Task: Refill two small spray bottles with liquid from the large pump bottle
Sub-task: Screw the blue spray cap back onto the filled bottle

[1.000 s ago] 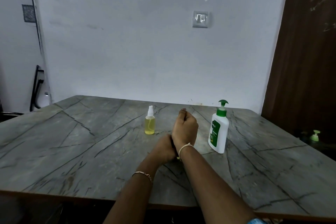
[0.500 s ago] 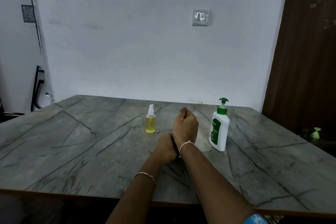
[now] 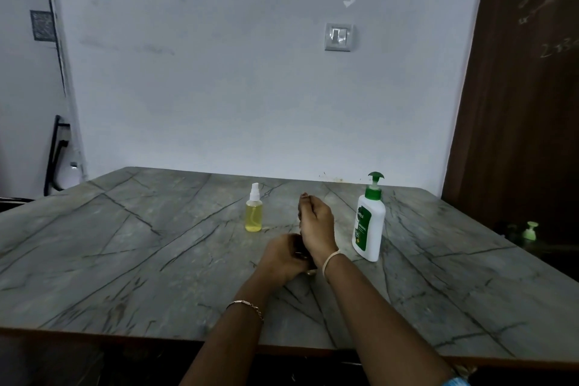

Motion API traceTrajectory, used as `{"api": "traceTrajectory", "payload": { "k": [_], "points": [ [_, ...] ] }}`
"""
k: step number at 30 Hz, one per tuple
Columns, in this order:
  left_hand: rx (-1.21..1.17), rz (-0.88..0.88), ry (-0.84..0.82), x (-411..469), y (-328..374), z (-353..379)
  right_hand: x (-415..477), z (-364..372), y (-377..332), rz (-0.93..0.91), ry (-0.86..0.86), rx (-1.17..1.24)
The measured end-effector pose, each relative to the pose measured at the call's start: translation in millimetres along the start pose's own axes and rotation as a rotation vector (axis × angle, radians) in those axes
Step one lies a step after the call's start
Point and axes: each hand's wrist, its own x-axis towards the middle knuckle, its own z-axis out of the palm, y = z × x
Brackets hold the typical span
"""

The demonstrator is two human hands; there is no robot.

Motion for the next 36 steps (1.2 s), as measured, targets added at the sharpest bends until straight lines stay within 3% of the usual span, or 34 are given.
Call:
{"api": "traceTrajectory", "payload": {
  "k": [4, 11, 16, 24, 36],
  "points": [
    [-0.020, -0.041, -0.023, 1, -1, 0, -4, -10, 2, 0.062, -0.097, 0.083],
    [0.007, -0.027, -0.004, 2, -2, 0, -18, -30, 12, 0.018, -0.215, -0.115],
    [-0.010, 0.002, -0.033, 1, -4, -3, -30, -46, 19, 0.020, -0.269, -0.096],
    [0.025, -0.019, -0.084, -2, -4, -5, -37, -55, 23, 0.097, -0.303, -0.189],
    [0.082, -0.097, -0.040, -26, -2, -14, -49, -58, 22, 0.139, -0.220, -0.279]
  ]
}}
